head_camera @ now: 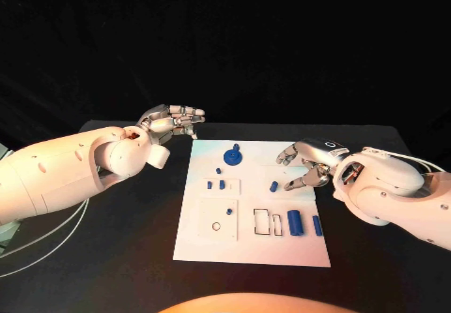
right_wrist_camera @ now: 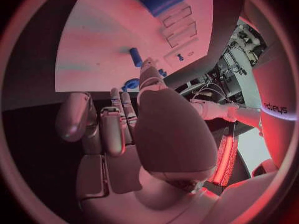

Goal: Assemble the parts on the task board

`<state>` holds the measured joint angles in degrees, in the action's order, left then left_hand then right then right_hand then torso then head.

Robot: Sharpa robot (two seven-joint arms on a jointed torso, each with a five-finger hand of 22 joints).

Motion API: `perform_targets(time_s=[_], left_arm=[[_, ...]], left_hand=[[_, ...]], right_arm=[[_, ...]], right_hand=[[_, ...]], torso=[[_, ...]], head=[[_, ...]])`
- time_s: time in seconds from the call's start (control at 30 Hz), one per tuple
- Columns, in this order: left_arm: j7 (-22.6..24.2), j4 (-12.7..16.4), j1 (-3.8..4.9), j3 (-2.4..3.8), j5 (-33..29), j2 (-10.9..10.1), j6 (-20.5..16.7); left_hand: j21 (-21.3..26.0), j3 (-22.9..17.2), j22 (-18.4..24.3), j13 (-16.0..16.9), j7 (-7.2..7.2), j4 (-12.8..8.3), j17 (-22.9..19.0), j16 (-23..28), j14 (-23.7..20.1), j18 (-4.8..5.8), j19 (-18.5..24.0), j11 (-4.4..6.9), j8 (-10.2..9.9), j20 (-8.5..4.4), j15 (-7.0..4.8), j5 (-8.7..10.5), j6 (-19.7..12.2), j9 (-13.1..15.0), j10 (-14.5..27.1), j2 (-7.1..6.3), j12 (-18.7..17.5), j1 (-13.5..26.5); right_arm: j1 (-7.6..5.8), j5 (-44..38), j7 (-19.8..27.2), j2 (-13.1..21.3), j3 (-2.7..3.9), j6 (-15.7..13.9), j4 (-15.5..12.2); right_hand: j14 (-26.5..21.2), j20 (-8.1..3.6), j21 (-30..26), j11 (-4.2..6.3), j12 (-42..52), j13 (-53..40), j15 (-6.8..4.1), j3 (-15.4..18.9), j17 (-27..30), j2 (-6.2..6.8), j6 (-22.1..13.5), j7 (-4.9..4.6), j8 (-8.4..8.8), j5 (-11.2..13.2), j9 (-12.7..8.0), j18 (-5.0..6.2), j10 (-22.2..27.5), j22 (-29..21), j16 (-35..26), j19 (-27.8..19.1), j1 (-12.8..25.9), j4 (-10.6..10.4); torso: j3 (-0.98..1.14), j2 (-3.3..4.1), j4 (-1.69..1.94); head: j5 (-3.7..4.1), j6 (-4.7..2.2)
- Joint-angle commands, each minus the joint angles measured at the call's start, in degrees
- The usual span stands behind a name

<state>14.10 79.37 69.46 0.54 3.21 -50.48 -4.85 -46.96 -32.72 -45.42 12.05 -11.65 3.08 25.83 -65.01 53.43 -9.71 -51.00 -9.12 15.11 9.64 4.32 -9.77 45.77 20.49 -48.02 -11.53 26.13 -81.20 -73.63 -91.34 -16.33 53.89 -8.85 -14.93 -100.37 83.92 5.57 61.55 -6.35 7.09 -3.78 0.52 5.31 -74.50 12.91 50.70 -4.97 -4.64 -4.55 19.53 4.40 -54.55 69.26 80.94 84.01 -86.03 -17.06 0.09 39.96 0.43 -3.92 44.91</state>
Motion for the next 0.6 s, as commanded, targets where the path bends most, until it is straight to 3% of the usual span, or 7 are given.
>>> perform_targets(time_s=[0.03,0.2,0.3,0.43,0.6], left_arm=[[0.49,0.17,0.06,0.04,0.15,0.03,1.1],[0.45,0.2,0.06,0.03,0.15,-0.03,1.07],[0.39,0.26,0.06,0.03,0.15,-0.03,1.09],[0.36,0.31,0.07,0.03,0.17,-0.03,1.11],[0.36,0.35,0.07,0.03,0.2,-0.06,1.08]], left_hand=[[0.31,0.29,0.04,-0.08,-0.98,-0.06,-0.08,0.32,0.0,-0.79,-0.09,0.05,-0.21,0.11,0.34,-0.03,-0.43,-0.08,0.41,0.04,0.03,0.63],[0.31,0.29,0.04,-0.08,-0.98,-0.06,-0.08,0.32,0.0,-0.79,-0.09,0.05,-0.21,0.11,0.34,-0.03,-0.43,-0.08,0.41,0.04,0.03,0.63],[0.31,0.29,0.04,-0.08,-0.98,-0.06,-0.08,0.32,0.0,-0.79,-0.09,0.05,-0.21,0.11,0.34,-0.03,-0.43,-0.08,0.41,0.04,0.03,0.63],[0.31,0.29,0.04,-0.08,-0.98,-0.06,-0.08,0.32,0.0,-0.79,-0.09,0.05,-0.21,0.11,0.34,-0.03,-0.43,-0.08,0.41,0.04,0.03,0.63],[0.31,0.29,0.04,-0.08,-0.98,-0.06,-0.08,0.32,0.0,-0.79,-0.09,0.05,-0.21,0.11,0.34,-0.03,-0.43,-0.08,0.41,0.04,0.03,0.63]], right_arm=[[0.43,-1.43,1.58,-0.67,-0.13,2.92,0.71],[1.01,-1.73,1.69,-1.88,-0.33,3.83,1.55],[1.56,-1.89,1.51,-2.9,-0.43,4.19,2.18],[2.03,-1.81,1.52,-3.76,-0.5,4.39,2.66],[2.57,-1.81,1.56,-4.79,-0.54,4.27,3.19]], right_hand=[[2.78,0.37,-0.05,0.03,0.25,-0.02,0.44,0.17,-0.02,0.29,-0.2,-0.04,0.28,0.28,0.08,0.94,0.38,-0.02,0.26,1.29,-0.14,0.0],[2.77,0.37,0.0,0.37,1.69,-0.21,0.23,-1.41,0.12,-1.46,1.1,-0.34,-0.45,-0.07,0.41,0.97,-0.69,0.03,0.31,1.4,-1.09,0.1],[2.67,0.19,-0.34,0.72,2.8,-0.15,-0.07,-3.72,0.56,-3.41,2.1,-0.76,-0.92,0.77,0.6,1.03,-1.51,-0.19,0.14,1.39,-1.82,0.25],[2.66,0.11,-0.62,0.9,3.49,-0.16,-0.19,-5.01,0.67,-4.22,2.69,-0.87,-1.13,0.88,0.66,1.07,-2.12,-0.38,0.13,1.38,-2.06,0.34],[2.66,-0.38,-0.68,1.74,5.23,-0.25,-0.86,-7.59,0.99,-6.21,3.95,-1.57,-1.39,1.11,0.58,1.1,-5.41,-0.39,0.06,1.54,-3.31,0.61]], torso=[[-0.09,0.06,0.07],[-0.08,0.11,0.06],[-0.1,0.13,0.02],[-0.06,0.12,0.07],[-0.05,0.12,0.01]], head=[[-0.16,0.08],[-0.09,0.16],[-0.17,0.25],[-0.11,0.41],[-0.13,0.52]])
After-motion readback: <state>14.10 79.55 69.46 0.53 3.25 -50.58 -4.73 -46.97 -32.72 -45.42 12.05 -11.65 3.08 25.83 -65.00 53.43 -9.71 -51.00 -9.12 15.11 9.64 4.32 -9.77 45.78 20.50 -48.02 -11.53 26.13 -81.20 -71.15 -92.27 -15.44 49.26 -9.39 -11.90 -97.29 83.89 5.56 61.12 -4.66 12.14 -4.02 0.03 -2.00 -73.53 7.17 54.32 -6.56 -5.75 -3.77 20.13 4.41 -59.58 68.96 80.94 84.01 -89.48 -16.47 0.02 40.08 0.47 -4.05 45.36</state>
